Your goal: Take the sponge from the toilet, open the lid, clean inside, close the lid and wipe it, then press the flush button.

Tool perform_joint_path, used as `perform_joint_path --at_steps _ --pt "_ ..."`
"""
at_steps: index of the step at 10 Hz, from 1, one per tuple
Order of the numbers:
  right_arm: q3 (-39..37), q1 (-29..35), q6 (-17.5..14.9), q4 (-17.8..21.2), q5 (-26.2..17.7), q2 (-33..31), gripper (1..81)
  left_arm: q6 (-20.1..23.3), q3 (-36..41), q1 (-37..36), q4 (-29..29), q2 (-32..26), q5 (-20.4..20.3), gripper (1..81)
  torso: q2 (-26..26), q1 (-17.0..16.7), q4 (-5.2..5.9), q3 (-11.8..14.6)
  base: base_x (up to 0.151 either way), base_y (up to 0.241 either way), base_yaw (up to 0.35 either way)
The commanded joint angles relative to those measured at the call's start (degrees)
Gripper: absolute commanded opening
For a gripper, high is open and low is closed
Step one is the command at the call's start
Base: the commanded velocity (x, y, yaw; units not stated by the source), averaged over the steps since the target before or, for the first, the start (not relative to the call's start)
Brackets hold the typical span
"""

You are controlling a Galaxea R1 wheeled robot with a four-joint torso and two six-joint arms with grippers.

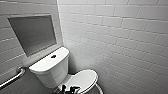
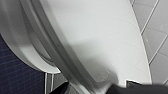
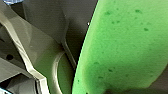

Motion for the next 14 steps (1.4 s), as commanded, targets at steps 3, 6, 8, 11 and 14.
perform_joint_path --at_steps 3,6,8,11,14 --pt "1.2 1.5 -0.1 -0.4 -1.0 -0.2 1.0 -3.9 3.2 -12.0 1.1 -7.8 -5.6 81.1 0.0 0.0 0.00 0.0 0.000 0.000 0.000" --pt "1.0 1.2 0.0 -0.3 -0.9 -0.2 1.0 -4.3 1.3 -12.0 1.0 -6.0 -5.6 81.1 0.0 0.0 0.00 0.0 0.000 0.000 0.000" --pt "1.0 1.4 -0.1 -0.3 -0.9 -0.2 1.0 -4.2 1.6 -12.0 1.8 -6.0 -4.8 81.1 0.0 0.0 0.00 0.0 0.000 0.000 0.000" --pt "0.9 1.7 -0.1 -0.3 -0.9 0.0 1.0 -3.2 2.1 -8.8 10.5 -1.5 1.2 81.1 0.0 0.0 0.00 0.0 0.000 0.000 0.000" --pt "0.4 2.1 -0.1 0.0 -1.0 0.1 1.0 -3.1 2.1 -2.4 18.0 1.2 3.8 81.1 0.0 0.0 0.00 0.0 0.000 0.000 0.000"
